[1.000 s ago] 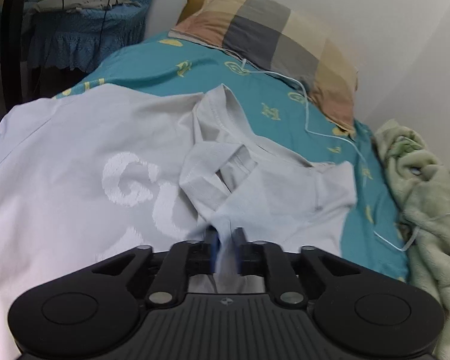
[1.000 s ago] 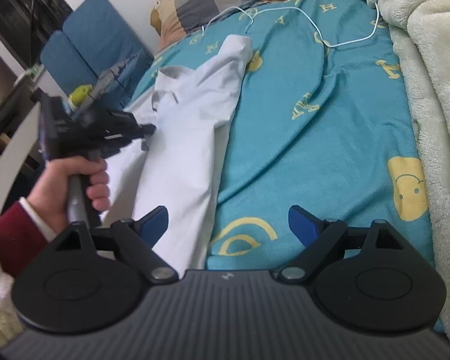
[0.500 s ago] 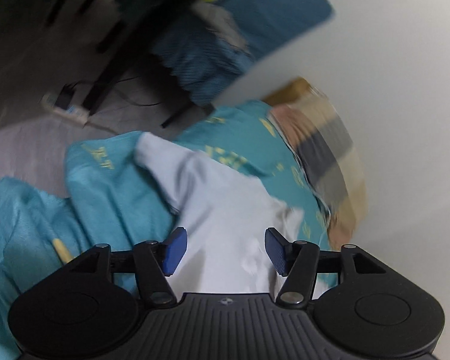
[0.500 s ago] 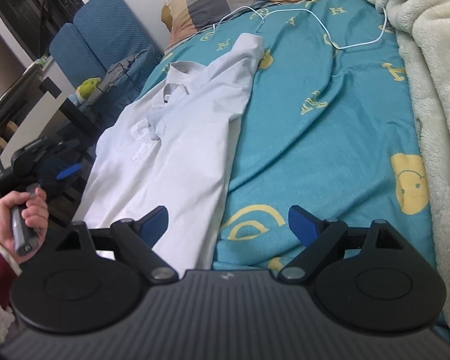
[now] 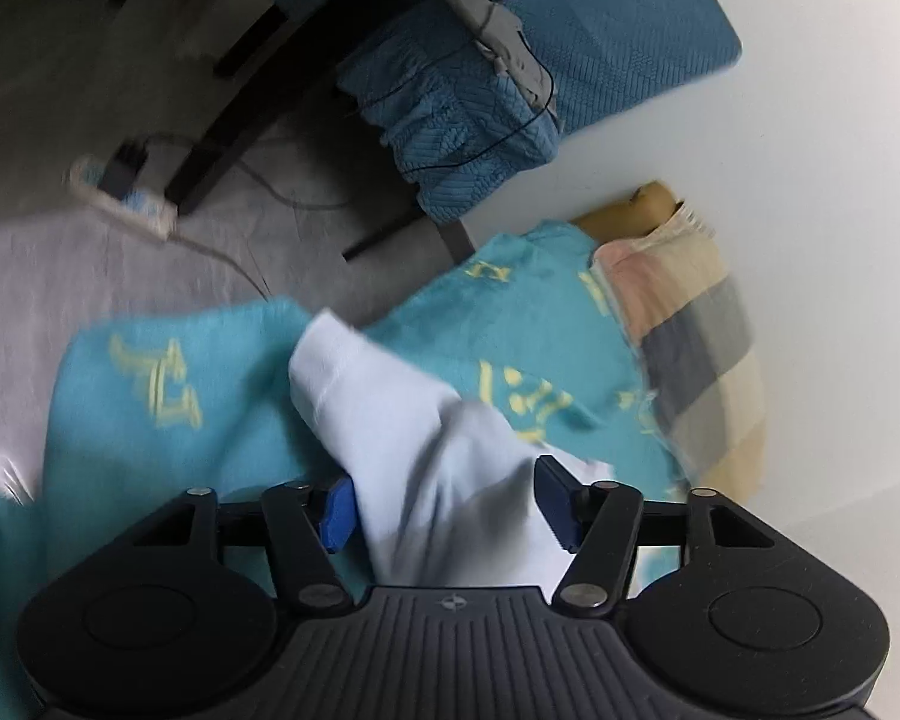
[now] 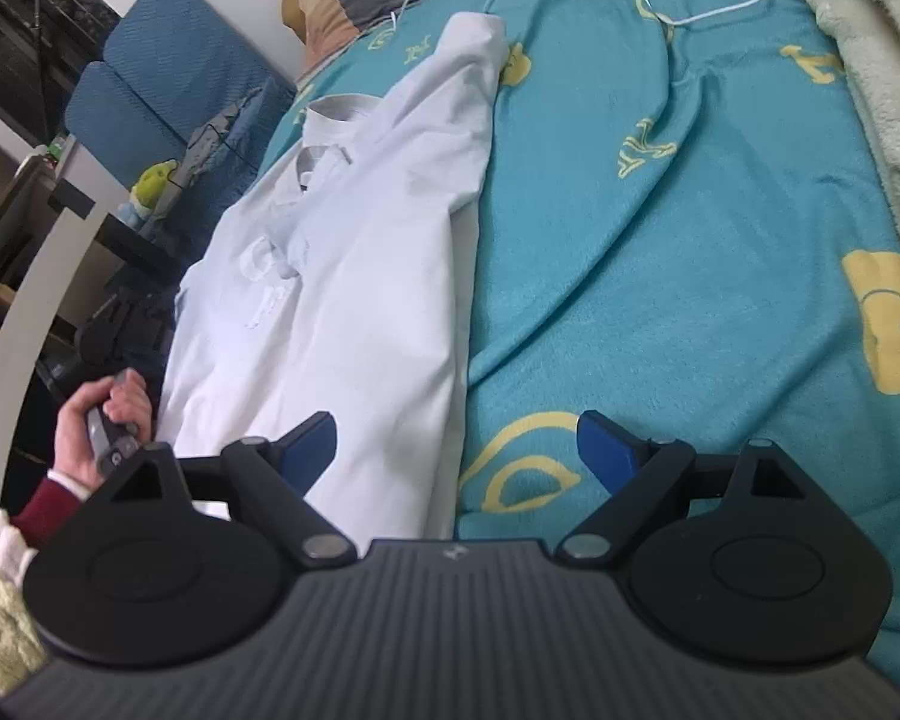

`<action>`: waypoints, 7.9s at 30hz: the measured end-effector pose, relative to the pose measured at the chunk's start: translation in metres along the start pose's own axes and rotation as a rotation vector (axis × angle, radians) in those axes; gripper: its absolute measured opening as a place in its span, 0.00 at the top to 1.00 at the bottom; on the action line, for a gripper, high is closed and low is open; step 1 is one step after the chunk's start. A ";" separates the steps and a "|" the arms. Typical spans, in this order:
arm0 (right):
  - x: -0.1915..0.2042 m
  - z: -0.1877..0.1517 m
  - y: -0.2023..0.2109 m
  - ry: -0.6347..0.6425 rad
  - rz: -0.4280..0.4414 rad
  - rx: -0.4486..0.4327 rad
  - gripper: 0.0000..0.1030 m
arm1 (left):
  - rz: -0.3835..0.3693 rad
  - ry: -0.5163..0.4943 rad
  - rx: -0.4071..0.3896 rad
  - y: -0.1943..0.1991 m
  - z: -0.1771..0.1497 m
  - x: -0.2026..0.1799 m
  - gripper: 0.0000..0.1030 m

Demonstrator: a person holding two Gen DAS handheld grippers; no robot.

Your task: Fold clothes

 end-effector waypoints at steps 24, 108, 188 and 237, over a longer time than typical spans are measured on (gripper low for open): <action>-0.011 0.012 0.039 -0.057 0.022 -0.132 0.14 | -0.048 -1.219 -0.011 0.024 -0.250 -0.253 0.85; 0.119 0.088 -0.022 0.454 -0.154 -0.371 0.73 | 0.033 -0.832 0.183 0.201 -0.242 -0.073 0.34; 0.044 -0.077 0.080 0.123 -0.024 -0.104 0.17 | 0.269 -1.122 0.853 0.260 -0.223 0.004 0.86; 0.032 -0.119 0.050 -0.068 0.192 0.222 0.15 | 0.226 -0.785 0.733 0.239 -0.295 -0.027 0.09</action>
Point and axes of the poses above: each gripper's, at about its wrist camera, not at the fingertips, and y roughly against the way its jaws point, x to its left, z to its top, the point moved 1 cm from there along -y, roughly the way its jaws point, and after that the axes turned 4 degrees about y, right-handed, at the moved point
